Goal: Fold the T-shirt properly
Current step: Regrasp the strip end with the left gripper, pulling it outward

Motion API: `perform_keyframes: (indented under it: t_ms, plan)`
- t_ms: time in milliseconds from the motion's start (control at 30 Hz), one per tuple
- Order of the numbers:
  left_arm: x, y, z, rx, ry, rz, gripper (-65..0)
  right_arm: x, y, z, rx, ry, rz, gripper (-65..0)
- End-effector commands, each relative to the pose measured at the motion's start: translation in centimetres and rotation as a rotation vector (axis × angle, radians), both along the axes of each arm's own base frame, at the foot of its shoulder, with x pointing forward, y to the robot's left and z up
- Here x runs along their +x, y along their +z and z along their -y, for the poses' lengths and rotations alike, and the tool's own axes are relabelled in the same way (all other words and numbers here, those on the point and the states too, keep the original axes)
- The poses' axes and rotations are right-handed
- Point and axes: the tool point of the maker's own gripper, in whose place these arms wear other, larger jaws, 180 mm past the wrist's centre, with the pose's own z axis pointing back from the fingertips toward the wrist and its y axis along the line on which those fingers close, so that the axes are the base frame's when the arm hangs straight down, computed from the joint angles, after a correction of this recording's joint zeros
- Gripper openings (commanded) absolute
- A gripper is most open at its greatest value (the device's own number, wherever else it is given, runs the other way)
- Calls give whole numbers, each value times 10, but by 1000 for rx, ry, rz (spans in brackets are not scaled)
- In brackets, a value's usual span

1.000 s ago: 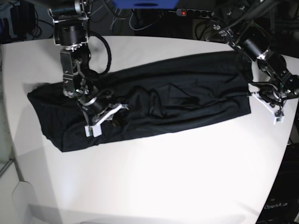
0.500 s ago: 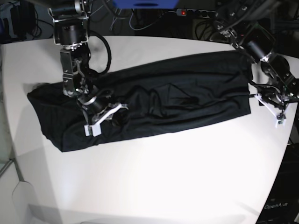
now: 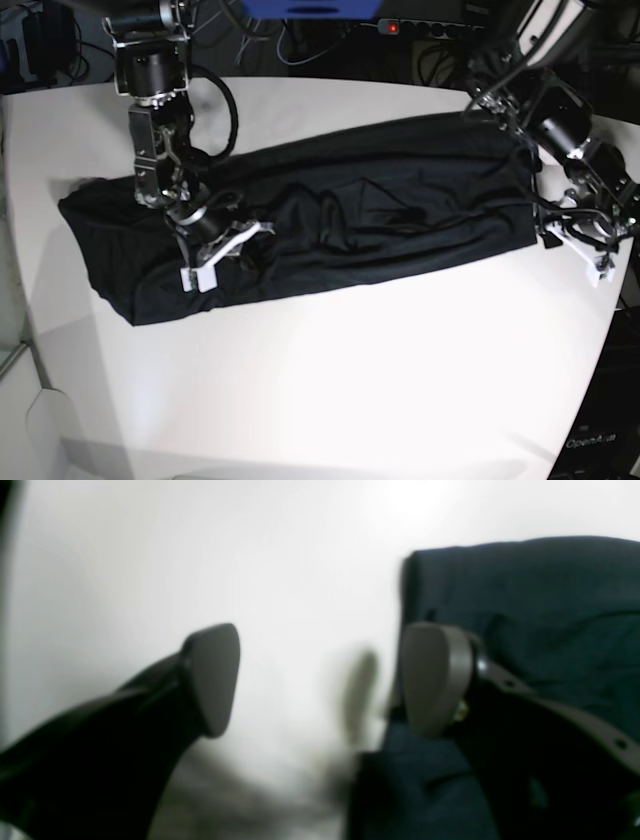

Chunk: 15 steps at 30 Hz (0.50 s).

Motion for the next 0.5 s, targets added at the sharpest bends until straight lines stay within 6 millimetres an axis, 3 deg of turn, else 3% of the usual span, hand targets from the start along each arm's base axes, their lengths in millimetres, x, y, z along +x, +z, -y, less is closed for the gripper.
perform_keyframes:
  t_ms: [0, 133, 333, 467]
  plan:
    - [12, 15, -15, 11, 19, 41, -160, -30, -38, 19, -130, 0, -186, -625]
    - [15, -5, -3, -81, 4, 0, -160, -31, -39, 20, -132, 0, -189, -625]
    - [27, -1, 9, -150, 2, 67, -160, -30, -39, 21, -133, -2, -188, -625]
    - [27, 3, 5, -172, 6, 77, -160, -29, -38, 21, -133, -2, -185, -625]
